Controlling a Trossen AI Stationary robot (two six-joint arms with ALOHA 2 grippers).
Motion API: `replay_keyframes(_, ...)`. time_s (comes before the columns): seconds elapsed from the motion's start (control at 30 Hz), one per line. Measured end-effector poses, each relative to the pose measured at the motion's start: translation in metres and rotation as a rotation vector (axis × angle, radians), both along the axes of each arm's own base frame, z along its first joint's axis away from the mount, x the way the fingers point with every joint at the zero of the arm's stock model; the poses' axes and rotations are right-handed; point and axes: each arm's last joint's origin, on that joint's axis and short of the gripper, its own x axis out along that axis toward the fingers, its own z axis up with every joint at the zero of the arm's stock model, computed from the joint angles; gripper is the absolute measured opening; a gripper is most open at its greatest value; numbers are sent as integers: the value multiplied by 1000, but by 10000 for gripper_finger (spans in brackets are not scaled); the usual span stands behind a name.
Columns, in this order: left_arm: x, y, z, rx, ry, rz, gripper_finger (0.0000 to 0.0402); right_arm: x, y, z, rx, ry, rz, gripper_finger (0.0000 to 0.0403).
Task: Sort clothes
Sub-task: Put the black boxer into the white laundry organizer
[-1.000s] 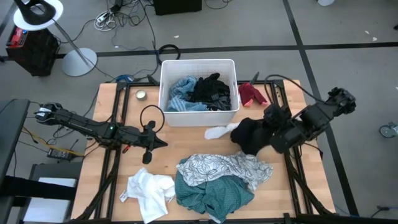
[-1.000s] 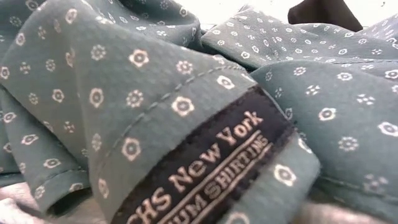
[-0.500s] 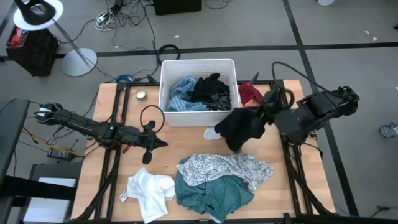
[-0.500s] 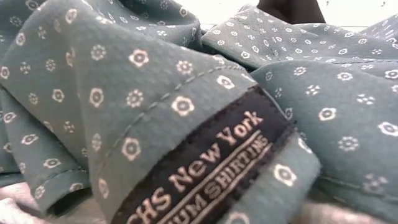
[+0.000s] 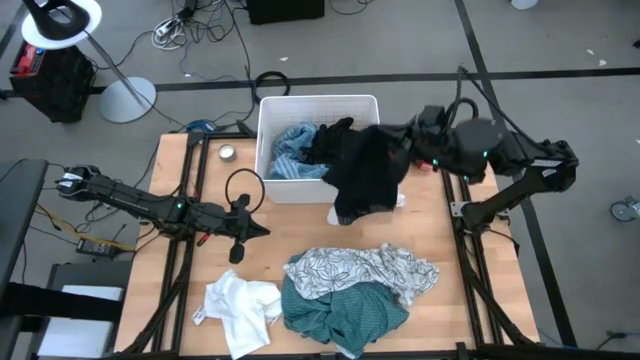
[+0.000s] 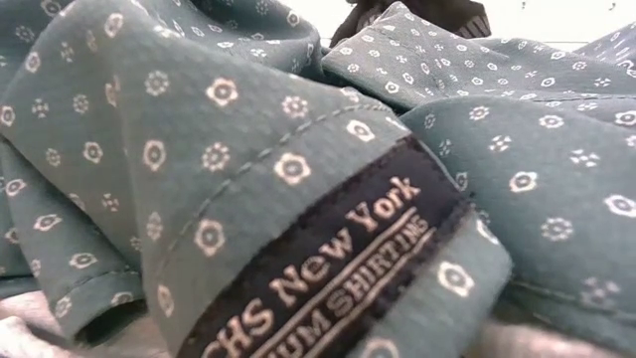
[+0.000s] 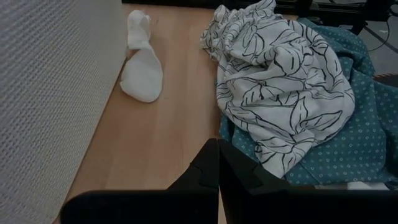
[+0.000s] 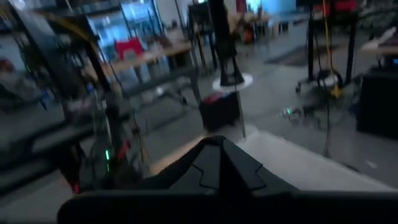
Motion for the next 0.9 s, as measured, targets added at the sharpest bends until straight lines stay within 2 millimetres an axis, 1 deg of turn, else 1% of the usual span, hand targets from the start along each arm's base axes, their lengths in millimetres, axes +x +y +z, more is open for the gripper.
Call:
replay_keyframes(0.1, 0, 0, 0, 0, -1, 0, 4, 3, -12, 8, -19, -65, 8, 2)
replay_keyframes(0.3, 0, 0, 0, 3, 0, -1, 4, 13, -33, 16, -47, -164, 6, 2)
replay_keyframes(0.57, 0, 0, 0, 21, 0, -9, 4, 39, -63, 19, -99, -292, 91, 2)
replay_keyframes(0.67, 0, 0, 0, 21, -2, -9, 4, 47, -76, 15, -106, -280, 76, 2)
replay_keyframes(0.73, 0, 0, 0, 21, -1, -9, 4, 53, -85, 8, -103, -243, 52, 2)
replay_keyframes(0.9, 0, 0, 0, 21, -1, -8, 4, 65, -108, -15, -67, -75, -5, 2)
